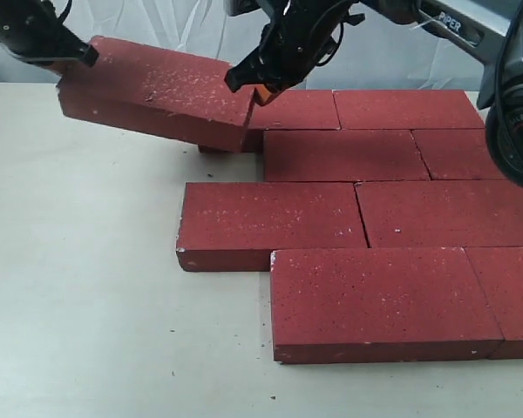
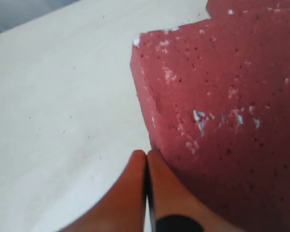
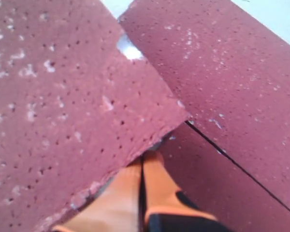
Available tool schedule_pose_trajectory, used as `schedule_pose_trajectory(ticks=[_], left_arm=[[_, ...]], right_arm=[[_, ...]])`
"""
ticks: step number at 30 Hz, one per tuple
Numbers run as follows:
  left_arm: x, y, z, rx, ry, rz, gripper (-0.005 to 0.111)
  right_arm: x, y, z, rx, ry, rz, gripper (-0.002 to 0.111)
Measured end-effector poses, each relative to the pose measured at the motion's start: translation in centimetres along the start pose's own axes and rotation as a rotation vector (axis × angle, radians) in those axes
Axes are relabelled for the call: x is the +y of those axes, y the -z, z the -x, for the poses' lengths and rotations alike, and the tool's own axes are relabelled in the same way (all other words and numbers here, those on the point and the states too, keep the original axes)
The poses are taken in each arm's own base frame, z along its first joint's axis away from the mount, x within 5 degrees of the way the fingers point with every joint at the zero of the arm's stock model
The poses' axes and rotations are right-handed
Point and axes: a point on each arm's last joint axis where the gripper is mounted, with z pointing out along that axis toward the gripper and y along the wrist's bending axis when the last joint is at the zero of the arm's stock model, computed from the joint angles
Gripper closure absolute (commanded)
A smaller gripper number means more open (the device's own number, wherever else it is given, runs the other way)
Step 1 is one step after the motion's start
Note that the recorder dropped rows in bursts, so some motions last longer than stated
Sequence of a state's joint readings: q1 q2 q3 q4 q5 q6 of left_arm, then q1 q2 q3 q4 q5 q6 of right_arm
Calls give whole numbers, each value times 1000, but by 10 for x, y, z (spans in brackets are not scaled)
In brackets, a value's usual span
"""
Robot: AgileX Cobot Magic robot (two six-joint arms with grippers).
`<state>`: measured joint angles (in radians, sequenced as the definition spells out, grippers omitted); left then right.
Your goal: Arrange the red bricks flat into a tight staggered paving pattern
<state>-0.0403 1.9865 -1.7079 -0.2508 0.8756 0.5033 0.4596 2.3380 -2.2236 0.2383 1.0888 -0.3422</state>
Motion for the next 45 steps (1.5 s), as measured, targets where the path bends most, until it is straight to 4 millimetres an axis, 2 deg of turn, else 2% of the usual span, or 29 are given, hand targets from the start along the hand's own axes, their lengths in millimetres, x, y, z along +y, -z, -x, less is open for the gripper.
schedule_pose_trajectory(ticks=[4,11,17,25,30,37,45], left_arm=[[12,0,-23,44,55,19,107],[43,-4,-65,103,173,54,107],[58,-17,-94,103,253,86,107],[59,-26,-106,82,275,113,107],[58,-30,-110,67,284,125,107],[54,-39,-125,65,309,138,107],[55,-42,-126,31,316,164,107]], right_arm=[[18,-4,7,-31,34,5,109],[51,-11,24,-170,77,12,109],[64,-39,25,-198,72,40,109],[61,-76,20,-169,66,49,109],[60,-91,15,-149,62,51,109],[62,-100,11,-126,76,45,109],[63,-118,3,-91,78,47,109]])
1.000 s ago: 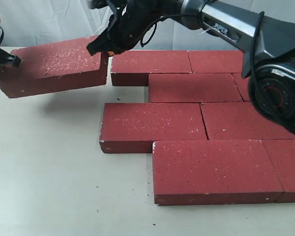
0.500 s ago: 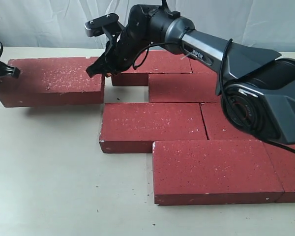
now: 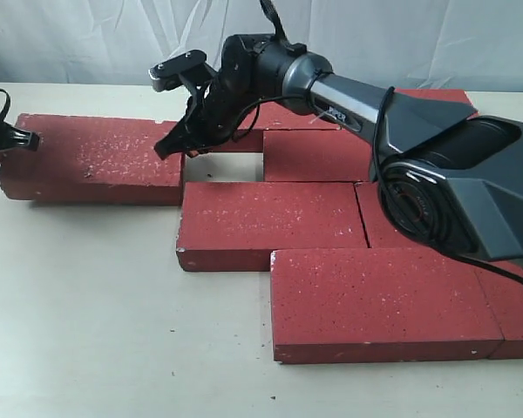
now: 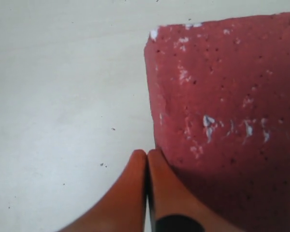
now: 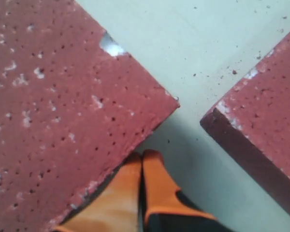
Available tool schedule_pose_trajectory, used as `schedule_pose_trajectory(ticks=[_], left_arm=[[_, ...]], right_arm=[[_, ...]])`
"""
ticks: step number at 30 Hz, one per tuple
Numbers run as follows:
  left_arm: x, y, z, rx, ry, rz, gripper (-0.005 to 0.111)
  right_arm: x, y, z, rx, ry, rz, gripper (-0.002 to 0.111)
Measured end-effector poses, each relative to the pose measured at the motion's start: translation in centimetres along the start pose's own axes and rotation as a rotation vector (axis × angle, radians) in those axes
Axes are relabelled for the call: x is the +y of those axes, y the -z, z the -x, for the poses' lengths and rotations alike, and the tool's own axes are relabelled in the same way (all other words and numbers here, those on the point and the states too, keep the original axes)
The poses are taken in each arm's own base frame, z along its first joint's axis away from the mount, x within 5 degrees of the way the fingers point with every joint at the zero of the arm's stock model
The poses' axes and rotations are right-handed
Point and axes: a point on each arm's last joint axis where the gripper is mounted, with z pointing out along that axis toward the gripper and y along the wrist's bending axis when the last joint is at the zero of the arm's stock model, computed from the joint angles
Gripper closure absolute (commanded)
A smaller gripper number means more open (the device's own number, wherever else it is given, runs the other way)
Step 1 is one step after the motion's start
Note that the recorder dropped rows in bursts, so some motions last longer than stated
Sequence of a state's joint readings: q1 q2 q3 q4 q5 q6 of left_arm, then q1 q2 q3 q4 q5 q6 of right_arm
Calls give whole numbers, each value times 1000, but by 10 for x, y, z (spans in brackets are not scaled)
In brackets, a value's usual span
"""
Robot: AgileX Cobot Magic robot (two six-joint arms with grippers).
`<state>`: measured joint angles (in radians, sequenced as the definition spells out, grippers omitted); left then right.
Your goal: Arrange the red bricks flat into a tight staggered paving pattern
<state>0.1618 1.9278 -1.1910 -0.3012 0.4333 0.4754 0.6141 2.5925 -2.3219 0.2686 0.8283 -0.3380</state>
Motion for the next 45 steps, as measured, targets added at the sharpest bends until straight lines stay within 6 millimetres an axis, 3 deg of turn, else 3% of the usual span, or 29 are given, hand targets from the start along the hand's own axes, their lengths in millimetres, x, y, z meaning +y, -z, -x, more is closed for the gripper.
schedule_pose_trajectory(ticks=[10,12,16,19,22,23,27,33,39,45], left_arm=[[3,-9,0,-22,-23,29,107],[4,4,8,-85,-6,51,107],[-1,51,30,-325,65,99,107],[-17,77,19,-333,-2,85,107],[-18,77,-8,-278,-73,107,107],[-10,71,-18,-291,-59,142,107],[16,59,-28,-328,13,222,107],[44,23,-36,-240,118,235,107],[42,-5,-29,-130,149,155,107],[34,-24,-27,-88,163,114,107]], right_arm=[[-11,6,-10,147,122,-137,109],[-12,26,-4,173,139,-175,109],[-4,83,18,143,146,-194,109],[10,104,19,186,153,-81,109],[27,88,4,213,207,153,109],[35,77,-3,191,229,261,109],[47,65,-3,99,237,358,109],[53,50,-4,58,291,343,109],[73,31,-4,93,418,195,109],[91,30,1,96,503,111,109]])
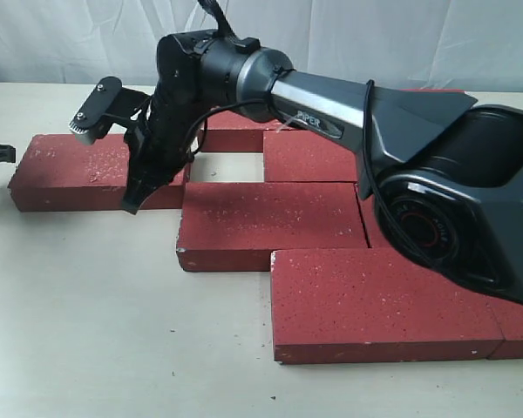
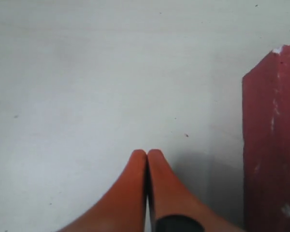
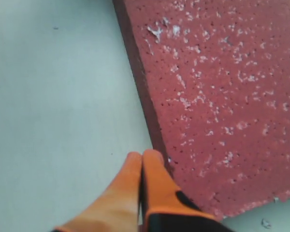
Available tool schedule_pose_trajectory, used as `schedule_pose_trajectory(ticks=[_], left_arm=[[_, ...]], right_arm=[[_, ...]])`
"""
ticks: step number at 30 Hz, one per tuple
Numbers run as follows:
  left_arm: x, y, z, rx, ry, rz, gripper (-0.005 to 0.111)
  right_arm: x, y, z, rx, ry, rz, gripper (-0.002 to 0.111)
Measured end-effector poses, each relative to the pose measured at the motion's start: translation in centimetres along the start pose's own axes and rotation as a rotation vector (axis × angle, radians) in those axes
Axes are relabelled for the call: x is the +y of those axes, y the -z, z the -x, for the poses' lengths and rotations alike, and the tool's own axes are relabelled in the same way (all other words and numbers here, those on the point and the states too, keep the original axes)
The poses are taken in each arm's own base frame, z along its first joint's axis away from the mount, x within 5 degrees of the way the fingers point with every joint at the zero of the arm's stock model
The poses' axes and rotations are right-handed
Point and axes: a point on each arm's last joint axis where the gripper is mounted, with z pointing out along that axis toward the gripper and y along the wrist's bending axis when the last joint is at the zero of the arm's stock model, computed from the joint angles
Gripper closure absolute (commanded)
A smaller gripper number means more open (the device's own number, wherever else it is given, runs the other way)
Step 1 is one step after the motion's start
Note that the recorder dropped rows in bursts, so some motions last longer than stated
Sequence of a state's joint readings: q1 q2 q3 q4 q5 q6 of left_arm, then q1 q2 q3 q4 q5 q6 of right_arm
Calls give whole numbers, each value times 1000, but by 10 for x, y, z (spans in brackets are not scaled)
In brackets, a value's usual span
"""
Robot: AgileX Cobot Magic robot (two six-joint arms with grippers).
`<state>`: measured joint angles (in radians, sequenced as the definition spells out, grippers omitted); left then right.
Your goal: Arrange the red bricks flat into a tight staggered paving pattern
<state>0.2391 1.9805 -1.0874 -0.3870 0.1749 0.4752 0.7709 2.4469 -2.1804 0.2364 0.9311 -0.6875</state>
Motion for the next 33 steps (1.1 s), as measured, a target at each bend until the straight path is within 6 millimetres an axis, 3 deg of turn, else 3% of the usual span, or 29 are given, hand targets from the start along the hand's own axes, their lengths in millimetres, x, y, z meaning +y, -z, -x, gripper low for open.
schedule_pose_trajectory(ticks=[7,24,30,33], left_arm=[[-21,-18,-1,30,-27,-39,107],[-32,-27,1,15,-46,-47,107],[-39,-28,3,-2,-72,-48,107],[-39,-28,3,-10,-74,-45,107]], right_arm=[[-2,-4,-1,4,2,-16,109],[-6,-32,-10,3,12,-60,109],[-3,-27,-8,0,-9,-26,109],[-3,-5,0,-19,-9,-28,109]])
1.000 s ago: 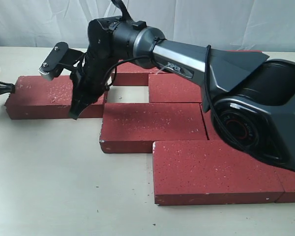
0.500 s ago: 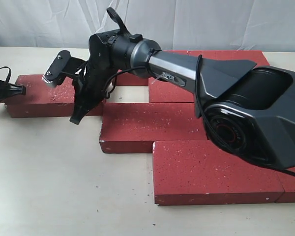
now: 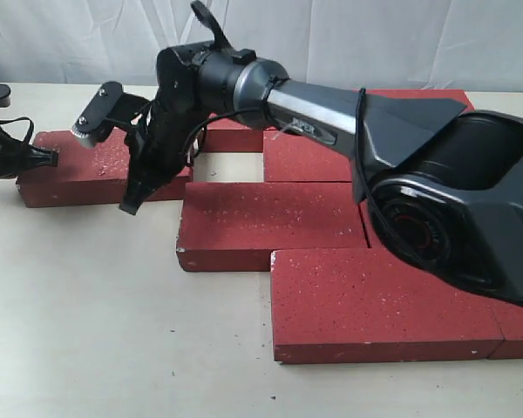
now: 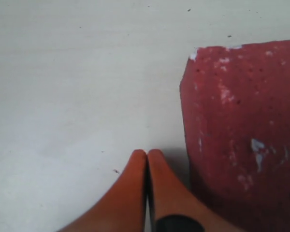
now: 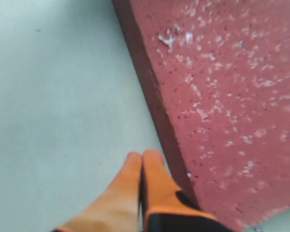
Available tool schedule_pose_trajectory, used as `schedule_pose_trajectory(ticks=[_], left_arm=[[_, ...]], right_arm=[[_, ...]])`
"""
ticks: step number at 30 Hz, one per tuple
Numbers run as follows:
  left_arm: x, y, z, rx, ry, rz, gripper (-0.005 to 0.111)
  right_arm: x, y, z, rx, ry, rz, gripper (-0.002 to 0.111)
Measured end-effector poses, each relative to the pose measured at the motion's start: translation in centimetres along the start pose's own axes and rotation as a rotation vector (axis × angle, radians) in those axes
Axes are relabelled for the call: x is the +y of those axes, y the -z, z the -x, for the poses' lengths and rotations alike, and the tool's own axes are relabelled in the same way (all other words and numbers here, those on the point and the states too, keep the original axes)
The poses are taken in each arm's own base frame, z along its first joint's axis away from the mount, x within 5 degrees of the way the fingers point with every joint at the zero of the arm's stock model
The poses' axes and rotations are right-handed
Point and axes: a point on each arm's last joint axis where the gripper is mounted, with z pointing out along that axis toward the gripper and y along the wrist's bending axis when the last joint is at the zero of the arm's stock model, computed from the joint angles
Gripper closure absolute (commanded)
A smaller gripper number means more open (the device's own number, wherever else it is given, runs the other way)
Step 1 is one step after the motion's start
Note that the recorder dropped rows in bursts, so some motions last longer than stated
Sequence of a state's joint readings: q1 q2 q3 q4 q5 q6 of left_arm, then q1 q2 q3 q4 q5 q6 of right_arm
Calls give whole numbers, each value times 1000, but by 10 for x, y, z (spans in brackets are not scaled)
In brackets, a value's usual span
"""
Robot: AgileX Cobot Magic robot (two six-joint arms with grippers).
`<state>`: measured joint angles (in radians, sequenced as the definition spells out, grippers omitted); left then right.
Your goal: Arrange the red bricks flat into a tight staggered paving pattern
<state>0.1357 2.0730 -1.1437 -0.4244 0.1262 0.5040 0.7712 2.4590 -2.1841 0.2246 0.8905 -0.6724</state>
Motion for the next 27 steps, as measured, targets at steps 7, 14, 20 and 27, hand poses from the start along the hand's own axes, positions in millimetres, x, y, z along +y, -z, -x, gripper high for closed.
schedule_pose_trajectory(ticks=[7,14,20,27], left_arm=[[6,0,0,-3,16,10,107],[9,0,-1,-3,43,12,107],[9,0,-1,-3,43,12,107],[9,0,-1,-3,43,12,107]], right_arm=[[-33,63,5,-33,-87,-158,109],[-83,38,-46,44,-281,-196,109],[-84,0,-60,23,-343,-161,109],[-85,-20,-60,-46,-364,-179,109]])
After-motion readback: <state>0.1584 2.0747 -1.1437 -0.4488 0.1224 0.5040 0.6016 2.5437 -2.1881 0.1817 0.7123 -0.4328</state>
